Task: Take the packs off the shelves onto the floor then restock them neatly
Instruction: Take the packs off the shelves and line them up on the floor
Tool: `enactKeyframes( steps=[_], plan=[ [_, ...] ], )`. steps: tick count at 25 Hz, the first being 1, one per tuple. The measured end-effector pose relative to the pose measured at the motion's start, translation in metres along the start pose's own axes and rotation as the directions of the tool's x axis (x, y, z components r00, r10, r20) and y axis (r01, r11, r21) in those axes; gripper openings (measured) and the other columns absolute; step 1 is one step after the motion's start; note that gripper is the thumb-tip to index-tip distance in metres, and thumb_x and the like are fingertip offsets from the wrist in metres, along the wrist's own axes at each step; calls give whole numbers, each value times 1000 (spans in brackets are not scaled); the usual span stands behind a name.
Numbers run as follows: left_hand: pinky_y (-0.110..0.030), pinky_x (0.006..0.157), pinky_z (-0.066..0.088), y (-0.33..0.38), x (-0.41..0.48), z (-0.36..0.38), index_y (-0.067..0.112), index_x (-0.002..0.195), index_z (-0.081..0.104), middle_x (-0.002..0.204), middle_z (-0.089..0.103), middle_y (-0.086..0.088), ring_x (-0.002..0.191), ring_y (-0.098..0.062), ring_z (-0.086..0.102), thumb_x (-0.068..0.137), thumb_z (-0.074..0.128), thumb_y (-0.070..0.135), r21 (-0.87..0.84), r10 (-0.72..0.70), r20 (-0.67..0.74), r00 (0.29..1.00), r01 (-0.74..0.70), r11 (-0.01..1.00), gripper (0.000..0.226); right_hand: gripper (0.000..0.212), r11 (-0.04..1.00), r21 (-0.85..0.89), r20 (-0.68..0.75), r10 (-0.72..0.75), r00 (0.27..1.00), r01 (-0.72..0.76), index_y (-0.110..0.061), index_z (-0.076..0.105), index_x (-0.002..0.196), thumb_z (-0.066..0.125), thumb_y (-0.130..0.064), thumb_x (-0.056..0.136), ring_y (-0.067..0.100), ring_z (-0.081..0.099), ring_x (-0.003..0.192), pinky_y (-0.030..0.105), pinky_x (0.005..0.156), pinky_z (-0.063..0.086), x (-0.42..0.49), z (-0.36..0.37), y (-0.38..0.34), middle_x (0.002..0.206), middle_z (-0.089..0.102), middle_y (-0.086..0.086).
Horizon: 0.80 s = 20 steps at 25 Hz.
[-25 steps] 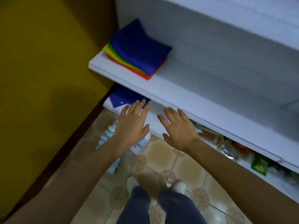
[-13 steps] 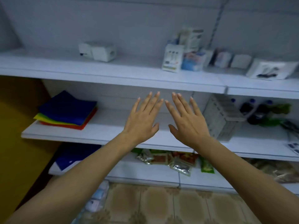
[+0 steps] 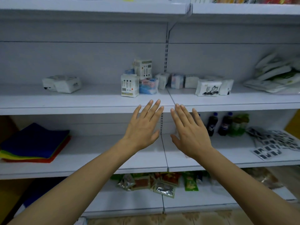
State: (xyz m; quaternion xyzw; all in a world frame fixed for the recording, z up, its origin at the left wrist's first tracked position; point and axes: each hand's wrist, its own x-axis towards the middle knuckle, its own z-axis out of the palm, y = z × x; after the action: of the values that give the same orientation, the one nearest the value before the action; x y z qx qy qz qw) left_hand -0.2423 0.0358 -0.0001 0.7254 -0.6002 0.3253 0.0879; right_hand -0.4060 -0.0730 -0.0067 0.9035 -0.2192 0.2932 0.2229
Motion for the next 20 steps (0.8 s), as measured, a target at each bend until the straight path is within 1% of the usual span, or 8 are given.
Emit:
enactKeyframes(
  steps=[6, 8, 10, 13, 15, 16, 18, 20],
  plan=[
    [-49, 112, 27, -31, 39, 47, 15, 147, 34, 156, 28, -8, 144, -25, 28, 74, 71, 42, -33, -65, 47, 997, 66, 997, 87, 88, 1000, 20, 30, -6, 1000, 6, -3, 40, 143, 75, -41, 72, 29, 36, 139, 49, 114, 18, 54, 47, 8, 150, 38, 17],
    [-46, 117, 17, -54, 59, 67, 18, 152, 23, 161, 14, -5, 148, -23, 15, 82, 63, 44, -47, -88, 62, 994, 91, 995, 84, 87, 1000, 20, 30, -2, 1000, 2, -3, 42, 142, 75, -42, 72, 30, 39, 137, 49, 116, 23, 87, 68, 8, 148, 40, 17],
    [-44, 121, 8, -84, 81, 85, 20, 154, 13, 162, 2, -2, 149, -20, 1, 91, 52, 45, -89, -115, 94, 989, 123, 988, 78, 86, 1000, 22, 45, 2, 999, -3, -3, 43, 140, 75, -44, 72, 31, 41, 136, 49, 112, 25, 123, 92, 8, 147, 41, 17],
    [-41, 120, -2, -128, 115, 119, 22, 154, 10, 162, -2, 0, 149, -18, -5, 95, 44, 46, -84, -127, 123, 984, 138, 987, 72, 83, 999, 37, 59, 29, 998, -31, -3, 44, 140, 73, -45, 75, 31, 42, 135, 47, 111, 23, 179, 129, 9, 146, 43, 17],
    [-45, 118, -3, -151, 136, 143, 23, 152, 18, 162, 4, -2, 149, -19, -5, 93, 46, 46, -48, -116, 116, 987, 122, 991, 69, 81, 994, 74, 83, 72, 994, -79, -3, 39, 143, 68, -45, 80, 30, 37, 138, 45, 113, 20, 208, 151, 11, 148, 40, 16],
    [-49, 118, 0, -162, 148, 156, 22, 149, 29, 161, 12, -4, 149, -21, 0, 90, 51, 45, -22, -98, 79, 992, 100, 995, 67, 80, 990, 95, 92, 92, 992, -101, -3, 38, 143, 67, -45, 81, 31, 35, 139, 46, 113, 20, 223, 162, 14, 149, 39, 16],
    [-55, 115, 14, -181, 162, 177, 19, 135, 51, 153, 35, -8, 146, -26, 15, 78, 64, 40, 31, -69, 15, 998, 68, 997, 62, 83, 979, 147, 125, 122, 985, -140, -5, 33, 146, 65, -47, 82, 30, 31, 141, 45, 114, 23, 249, 181, 20, 152, 34, 16],
    [-57, 112, 22, -197, 168, 195, 17, 125, 60, 144, 46, -8, 143, -28, 22, 72, 67, 34, 19, -86, -58, 995, 87, 996, 56, 89, 934, 262, 227, 184, 956, -242, -9, 24, 149, 66, -49, 82, 28, 26, 143, 40, 114, 26, 272, 197, 27, 155, 27, 12]
  ],
)
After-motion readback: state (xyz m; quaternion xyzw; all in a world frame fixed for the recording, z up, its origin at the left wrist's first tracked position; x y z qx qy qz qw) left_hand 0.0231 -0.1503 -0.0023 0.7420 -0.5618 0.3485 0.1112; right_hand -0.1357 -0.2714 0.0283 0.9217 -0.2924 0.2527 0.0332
